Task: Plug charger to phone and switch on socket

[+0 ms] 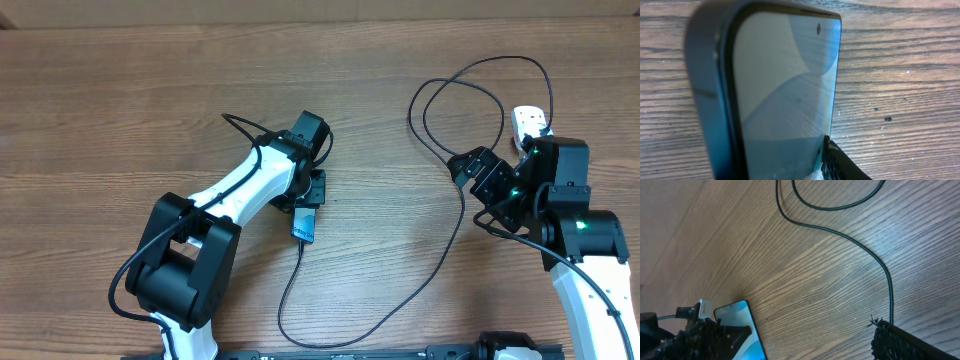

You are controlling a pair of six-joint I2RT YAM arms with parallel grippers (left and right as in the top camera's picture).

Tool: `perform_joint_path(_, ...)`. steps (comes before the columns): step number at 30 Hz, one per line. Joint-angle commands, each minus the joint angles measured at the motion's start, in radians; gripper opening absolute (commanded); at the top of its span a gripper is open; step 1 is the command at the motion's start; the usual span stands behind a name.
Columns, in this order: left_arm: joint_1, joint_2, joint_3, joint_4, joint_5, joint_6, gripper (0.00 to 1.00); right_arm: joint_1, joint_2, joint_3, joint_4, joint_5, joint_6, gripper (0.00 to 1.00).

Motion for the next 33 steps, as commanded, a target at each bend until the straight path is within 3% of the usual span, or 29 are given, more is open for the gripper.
perform_joint_path(1,-0.007,0.03,-0.037,-0.004,-0.02,0.011,0.34,-0.002,-0.009,0.02,0.003,0.014,-0.011,1.0)
perform_joint_path(13,-0.007,0.03,-0.05,0.024,-0.022,0.011,0.37,-0.002,-0.009,0.02,0.003,0.014,-0.011,1.0)
perform_joint_path(23,-0.006,0.03,-0.05,0.014,-0.022,0.011,0.45,-0.002,-0.009,0.02,0.003,0.014,-0.011,1.0)
perform_joint_path(25,-0.007,0.03,-0.05,0.014,-0.022,0.011,0.51,-0.002,-0.009,0.02,0.003,0.014,-0.011,1.0)
perform_joint_path(33,-0.006,0.03,-0.05,0.014,-0.022,0.011,0.55,-0.002,-0.009,0.02,0.003,0.014,-0.011,1.0)
